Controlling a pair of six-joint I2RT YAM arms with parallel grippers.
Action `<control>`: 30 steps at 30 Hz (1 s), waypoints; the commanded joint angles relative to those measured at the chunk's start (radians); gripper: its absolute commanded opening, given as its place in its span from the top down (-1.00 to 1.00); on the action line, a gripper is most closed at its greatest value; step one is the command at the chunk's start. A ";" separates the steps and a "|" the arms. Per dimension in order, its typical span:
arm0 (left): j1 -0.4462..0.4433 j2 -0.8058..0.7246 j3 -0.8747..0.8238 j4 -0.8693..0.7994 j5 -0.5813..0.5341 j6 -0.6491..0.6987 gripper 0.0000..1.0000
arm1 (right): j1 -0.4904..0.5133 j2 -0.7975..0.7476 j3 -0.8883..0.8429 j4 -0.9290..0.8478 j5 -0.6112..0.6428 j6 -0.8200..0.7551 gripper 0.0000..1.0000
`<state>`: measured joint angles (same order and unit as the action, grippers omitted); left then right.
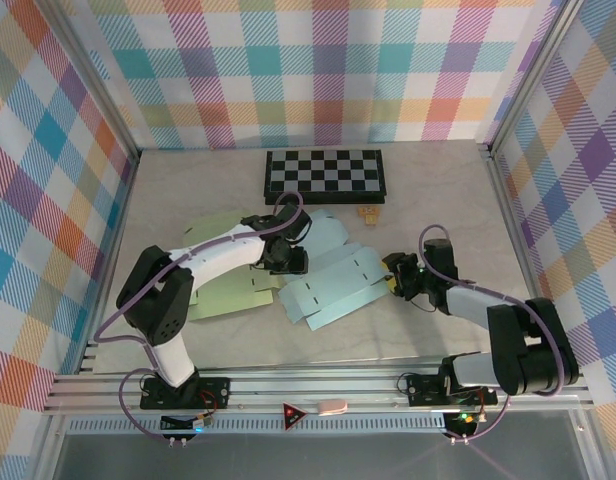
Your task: Fold the paper box
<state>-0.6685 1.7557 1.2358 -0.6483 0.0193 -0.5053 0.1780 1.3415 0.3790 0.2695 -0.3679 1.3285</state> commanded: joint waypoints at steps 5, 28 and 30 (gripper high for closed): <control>0.035 0.045 0.025 0.026 0.045 0.008 0.15 | 0.000 0.019 -0.053 0.123 0.009 0.032 0.06; 0.013 -0.009 0.067 0.057 0.007 0.080 0.13 | 0.049 0.103 0.077 0.164 0.087 0.177 1.00; -0.006 -0.072 0.079 0.052 -0.033 0.110 0.10 | 0.052 0.054 0.141 0.038 0.110 0.182 1.00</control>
<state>-0.6491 1.8122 1.2671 -0.5991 0.0509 -0.4442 0.2237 1.4616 0.4408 0.4442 -0.3122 1.4879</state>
